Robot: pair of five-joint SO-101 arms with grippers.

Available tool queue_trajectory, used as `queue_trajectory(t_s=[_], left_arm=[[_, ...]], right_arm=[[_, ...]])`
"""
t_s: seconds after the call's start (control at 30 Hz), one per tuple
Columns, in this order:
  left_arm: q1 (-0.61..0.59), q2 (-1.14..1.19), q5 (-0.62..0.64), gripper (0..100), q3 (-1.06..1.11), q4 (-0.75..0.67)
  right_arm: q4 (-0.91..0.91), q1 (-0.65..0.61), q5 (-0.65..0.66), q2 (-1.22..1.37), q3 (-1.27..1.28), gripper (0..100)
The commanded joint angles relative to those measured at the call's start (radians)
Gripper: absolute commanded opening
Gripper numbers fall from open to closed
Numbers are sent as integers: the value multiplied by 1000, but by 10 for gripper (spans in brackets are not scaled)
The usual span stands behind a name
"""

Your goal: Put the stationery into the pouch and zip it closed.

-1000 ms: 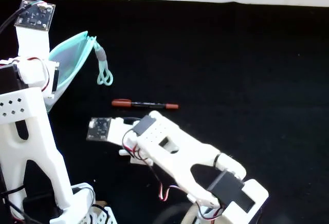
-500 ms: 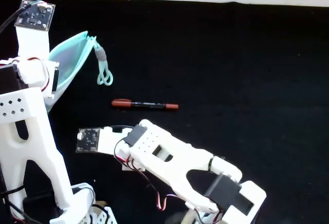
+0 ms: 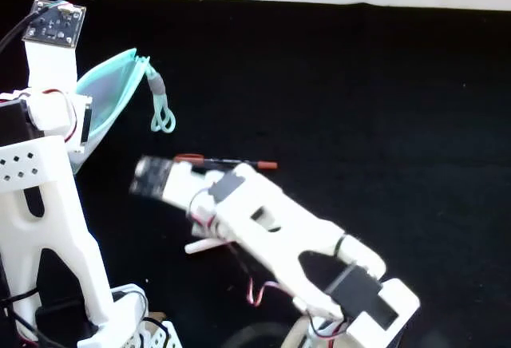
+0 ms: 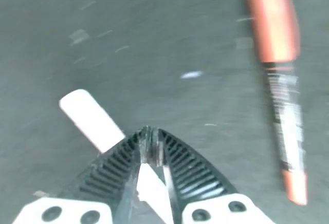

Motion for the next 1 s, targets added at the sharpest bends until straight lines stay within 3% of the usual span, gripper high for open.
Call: queue_trajectory(t_s=[0.0, 0.1, 0.23, 0.3, 0.47, 0.97], left_arm=[[8, 8, 8, 7, 5, 2], [8, 8, 6, 7, 5, 2], [8, 8, 5, 7, 5, 2], [8, 8, 5, 7, 5, 2], [8, 8, 5, 7, 5, 2], [8, 8, 5, 7, 7, 2]], right_arm=[[-7, 48, -18, -41, -85, 12], [25, 19, -18, -41, -74, 48], [145, -45, -5, -41, -76, 254], [177, -61, 78, -41, -76, 317], [171, -74, 130, -31, -67, 317], [125, -134, 123, -30, 42, 316]])
